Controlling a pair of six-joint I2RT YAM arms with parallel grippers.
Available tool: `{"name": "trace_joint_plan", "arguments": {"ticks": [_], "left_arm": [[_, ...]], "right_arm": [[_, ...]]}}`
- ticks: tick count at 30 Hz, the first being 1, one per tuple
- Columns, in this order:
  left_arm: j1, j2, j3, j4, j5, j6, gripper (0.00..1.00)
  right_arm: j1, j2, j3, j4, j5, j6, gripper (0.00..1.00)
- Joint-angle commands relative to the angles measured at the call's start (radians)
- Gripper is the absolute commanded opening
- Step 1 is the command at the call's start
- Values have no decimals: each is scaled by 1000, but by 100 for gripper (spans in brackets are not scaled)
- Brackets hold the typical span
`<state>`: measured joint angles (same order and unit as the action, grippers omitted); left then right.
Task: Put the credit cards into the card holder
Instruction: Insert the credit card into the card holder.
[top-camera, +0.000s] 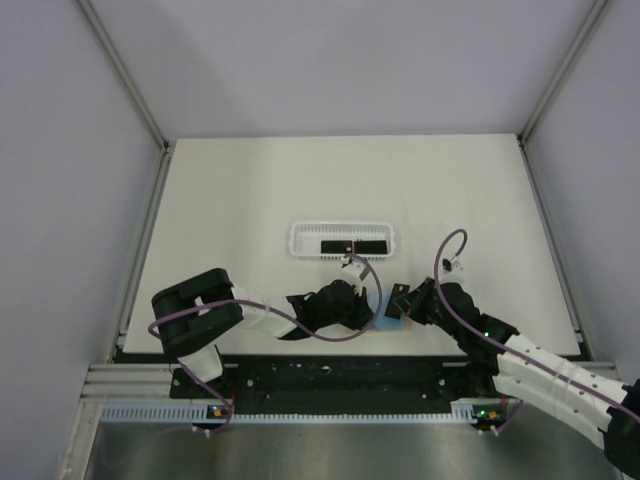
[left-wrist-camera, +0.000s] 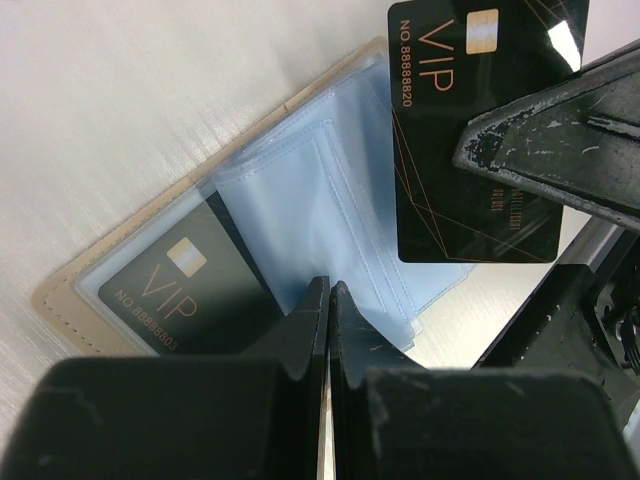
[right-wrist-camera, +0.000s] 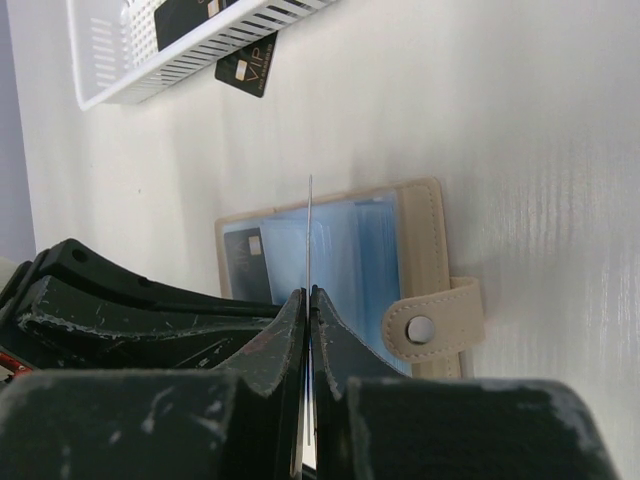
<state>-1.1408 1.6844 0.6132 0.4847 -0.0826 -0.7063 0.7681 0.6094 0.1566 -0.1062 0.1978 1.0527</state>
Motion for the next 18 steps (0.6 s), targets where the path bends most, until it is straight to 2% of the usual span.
{"name": "trace_joint_plan", "arguments": {"ticks": [1,18], "left_arm": [[7,21,-23,-158,-22,25,0],[7,17,-30,-156,-25,25,0]], "right_arm": [[-7,15,-2,66,25,4,0],[-7,95,-20,146,17,9,0]]}}
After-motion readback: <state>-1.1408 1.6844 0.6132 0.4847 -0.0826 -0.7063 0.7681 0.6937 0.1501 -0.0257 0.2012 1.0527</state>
